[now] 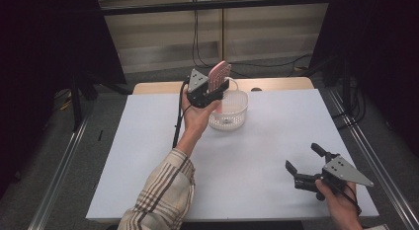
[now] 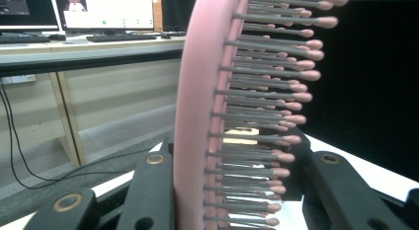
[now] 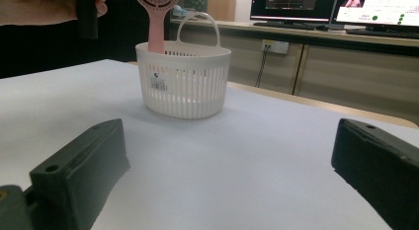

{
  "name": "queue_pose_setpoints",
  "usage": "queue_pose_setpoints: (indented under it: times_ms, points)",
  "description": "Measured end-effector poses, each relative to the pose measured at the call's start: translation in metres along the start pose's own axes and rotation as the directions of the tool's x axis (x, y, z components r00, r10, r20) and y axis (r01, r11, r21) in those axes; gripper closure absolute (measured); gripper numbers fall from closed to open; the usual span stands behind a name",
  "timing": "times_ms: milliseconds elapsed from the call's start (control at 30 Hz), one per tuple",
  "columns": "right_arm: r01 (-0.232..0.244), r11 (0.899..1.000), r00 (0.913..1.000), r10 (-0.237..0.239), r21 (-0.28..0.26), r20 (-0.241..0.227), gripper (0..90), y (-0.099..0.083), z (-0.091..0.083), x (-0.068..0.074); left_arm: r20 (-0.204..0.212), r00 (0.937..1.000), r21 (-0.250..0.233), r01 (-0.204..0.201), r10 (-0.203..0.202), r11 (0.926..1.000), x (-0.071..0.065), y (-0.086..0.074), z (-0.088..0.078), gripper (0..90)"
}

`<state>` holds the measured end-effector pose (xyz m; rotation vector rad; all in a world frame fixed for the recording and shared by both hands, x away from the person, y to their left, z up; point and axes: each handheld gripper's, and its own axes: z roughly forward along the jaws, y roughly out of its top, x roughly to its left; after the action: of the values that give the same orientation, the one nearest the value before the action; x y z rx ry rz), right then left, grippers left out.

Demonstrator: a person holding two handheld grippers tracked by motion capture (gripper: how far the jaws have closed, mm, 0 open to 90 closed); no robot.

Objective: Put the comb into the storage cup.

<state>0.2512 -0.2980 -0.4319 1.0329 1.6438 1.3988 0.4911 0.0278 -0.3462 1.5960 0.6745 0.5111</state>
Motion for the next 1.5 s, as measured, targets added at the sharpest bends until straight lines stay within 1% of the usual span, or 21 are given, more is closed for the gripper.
queue_pose_setpoints:
  times_ms: [67, 133, 200, 267, 333, 367, 433, 467, 500, 567, 667, 700, 800, 900, 967, 1133, 1200, 1233, 1300, 1367, 1500]
  points:
    - [-0.001, 1.000, 1.0000, 0.001, 0.000, 0.002, 0.5, 0.000, 0.000, 0.000, 0.002, 1.0000, 0.003, -0.002, 0.002, 1.0000, -0.001, -0.002, 0.002, 61.7]
    - [0.000, 1.000, 1.0000, 0.000, 0.003, -0.002, 0.5, 0.000, 0.000, 0.000, 0.018, 0.9998, 0.006, -0.004, 0.004, 1.0000, -0.002, -0.004, 0.003, 61.7]
    - [-0.001, 1.000, 1.0000, 0.001, 0.004, -0.003, 0.5, 0.000, 0.000, 0.000, 0.009, 0.9999, 0.011, -0.005, 0.005, 0.9999, -0.003, -0.007, 0.005, 61.7]
    - [0.000, 1.000, 1.0000, 0.000, 0.004, -0.001, 0.5, 0.000, 0.000, 0.000, 0.016, 0.9998, 0.008, 0.010, -0.010, 0.9999, -0.003, -0.009, 0.006, 61.7]
    - [0.000, 1.000, 1.0000, 0.000, 0.004, -0.003, 0.5, 0.000, 0.000, 0.000, 0.014, 0.9999, 0.016, -0.004, 0.004, 0.9999, -0.004, -0.011, 0.008, 61.7]
    - [0.000, 1.000, 1.0000, 0.000, 0.004, -0.003, 0.5, 0.000, 0.000, 0.000, 0.015, 0.9999, 0.016, -0.002, 0.002, 0.9999, -0.004, -0.013, 0.008, 61.7]
    - [0.001, 1.000, 1.0000, -0.001, 0.005, -0.002, 0.4, 0.000, 0.000, 0.000, 0.011, 0.9999, 0.018, 0.013, -0.013, 0.9998, -0.003, -0.015, 0.009, 61.7]
    - [0.002, 1.000, 1.0000, -0.002, 0.003, -0.003, 0.4, 0.000, 0.000, 0.000, 0.012, 0.9999, 0.024, 0.005, -0.005, 0.9997, -0.002, -0.016, 0.009, 61.7]
    - [0.002, 1.000, 1.0000, -0.002, 0.005, -0.002, 0.4, 0.000, 0.000, 0.000, 0.013, 0.9999, 0.026, 0.008, -0.008, 0.9996, -0.002, -0.018, 0.009, 61.6]
    - [0.001, 1.000, 1.0000, -0.001, 0.005, -0.002, 0.5, 0.000, 0.000, 0.000, 0.000, 1.0000, 0.044, 0.002, -0.002, 0.9990, -0.002, -0.020, 0.010, 61.7]
    - [0.001, 1.000, 1.0000, -0.001, 0.008, -0.001, 0.5, -0.001, 0.000, 0.000, 0.010, 0.9998, 0.043, 0.018, -0.018, 0.9989, 0.000, -0.022, 0.011, 61.7]
    - [0.002, 1.000, 1.0000, -0.002, 0.007, 0.000, 0.5, -0.001, 0.000, 0.000, 0.010, 0.9999, 0.050, 0.013, -0.013, 0.9987, 0.000, -0.023, 0.011, 61.7]
    - [0.003, 1.000, 1.0000, -0.003, 0.008, -0.001, 0.5, -0.001, 0.000, 0.000, 0.011, 0.9996, 0.043, 0.026, -0.026, 0.9987, 0.000, -0.026, 0.012, 61.7]
    - [0.003, 1.000, 1.0000, -0.003, 0.009, -0.001, 0.5, -0.001, 0.000, 0.000, 0.013, 0.9999, 0.050, 0.005, -0.006, 0.9987, 0.000, -0.029, 0.014, 61.7]
    - [0.002, 1.000, 1.0000, -0.002, 0.009, -0.001, 0.5, -0.001, 0.000, 0.000, 0.014, 0.9999, 0.058, 0.004, -0.005, 0.9983, 0.000, -0.031, 0.014, 61.7]
    - [0.004, 1.000, 1.0000, -0.004, 0.010, -0.005, 0.5, -0.001, 0.001, 0.000, 0.006, 0.9999, 0.053, 0.014, -0.015, 0.9985, 0.002, -0.034, 0.015, 61.6]
    - [0.005, 1.000, 1.0000, -0.005, 0.008, -0.006, 0.5, -0.001, 0.001, -0.001, 0.011, 0.9998, 0.055, 0.017, -0.018, 0.9984, 0.002, -0.035, 0.015, 61.7]
    - [0.005, 1.000, 1.0000, -0.005, 0.009, -0.005, 0.5, -0.001, 0.001, -0.001, 0.005, 1.0000, 0.055, 0.007, -0.007, 0.9985, 0.002, -0.035, 0.016, 61.6]
    - [0.003, 1.000, 1.0000, -0.003, 0.012, -0.005, 0.5, -0.002, 0.001, -0.001, 0.007, 0.9999, 0.059, 0.007, -0.008, 0.9982, 0.001, -0.036, 0.016, 61.6]
    - [0.004, 1.000, 1.0000, -0.004, 0.010, -0.007, 0.5, -0.001, 0.001, -0.001, 0.004, 1.0000, 0.066, -0.008, 0.008, 0.9978, 0.001, -0.037, 0.016, 61.7]
    - [0.001, 1.000, 1.0000, -0.001, 0.012, -0.007, 0.5, -0.002, 0.001, -0.001, -0.002, 0.9998, 0.056, 0.018, -0.018, 0.9982, 0.005, -0.040, 0.015, 61.5]
